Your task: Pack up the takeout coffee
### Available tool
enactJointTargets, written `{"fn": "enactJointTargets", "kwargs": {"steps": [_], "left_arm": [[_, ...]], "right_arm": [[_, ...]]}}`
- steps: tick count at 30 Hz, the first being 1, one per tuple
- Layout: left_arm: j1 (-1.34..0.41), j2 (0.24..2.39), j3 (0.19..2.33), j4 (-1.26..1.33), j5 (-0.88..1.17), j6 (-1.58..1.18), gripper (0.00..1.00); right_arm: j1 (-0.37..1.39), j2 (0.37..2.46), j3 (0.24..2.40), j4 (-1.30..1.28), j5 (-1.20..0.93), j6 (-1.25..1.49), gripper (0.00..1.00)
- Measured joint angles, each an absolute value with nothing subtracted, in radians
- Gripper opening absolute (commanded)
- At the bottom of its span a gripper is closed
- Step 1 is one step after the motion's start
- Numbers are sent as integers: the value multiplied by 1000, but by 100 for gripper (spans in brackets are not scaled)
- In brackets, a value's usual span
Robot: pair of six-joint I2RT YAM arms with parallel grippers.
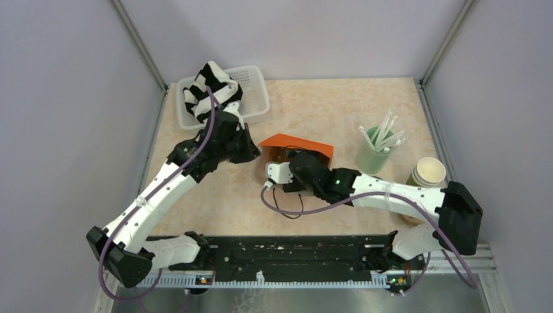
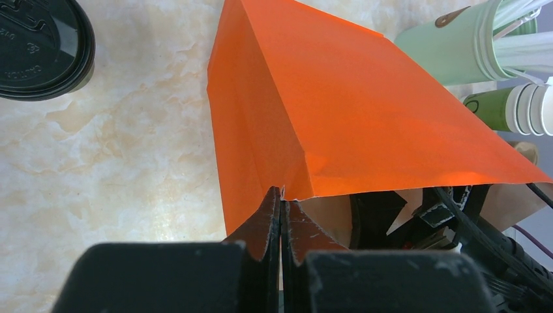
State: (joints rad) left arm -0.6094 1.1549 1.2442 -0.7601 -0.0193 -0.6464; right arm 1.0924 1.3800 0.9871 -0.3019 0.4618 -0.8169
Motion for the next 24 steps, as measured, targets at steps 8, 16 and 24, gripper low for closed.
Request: {"fn": "enactJointTargets", "kwargs": {"steps": [8, 16, 24], "left_arm": [[-609, 1155, 1243, -754, -7, -645, 0], [-609, 1120, 1177, -681, 15, -622, 0], [-609, 1091, 1141, -634, 15, -591, 0]], "right_arm": [[1092, 1377, 982, -261, 450, -743, 49], [1101, 1328, 982, -211, 333, -623, 49], [1137, 1301, 982, -210, 237, -582, 48]]}}
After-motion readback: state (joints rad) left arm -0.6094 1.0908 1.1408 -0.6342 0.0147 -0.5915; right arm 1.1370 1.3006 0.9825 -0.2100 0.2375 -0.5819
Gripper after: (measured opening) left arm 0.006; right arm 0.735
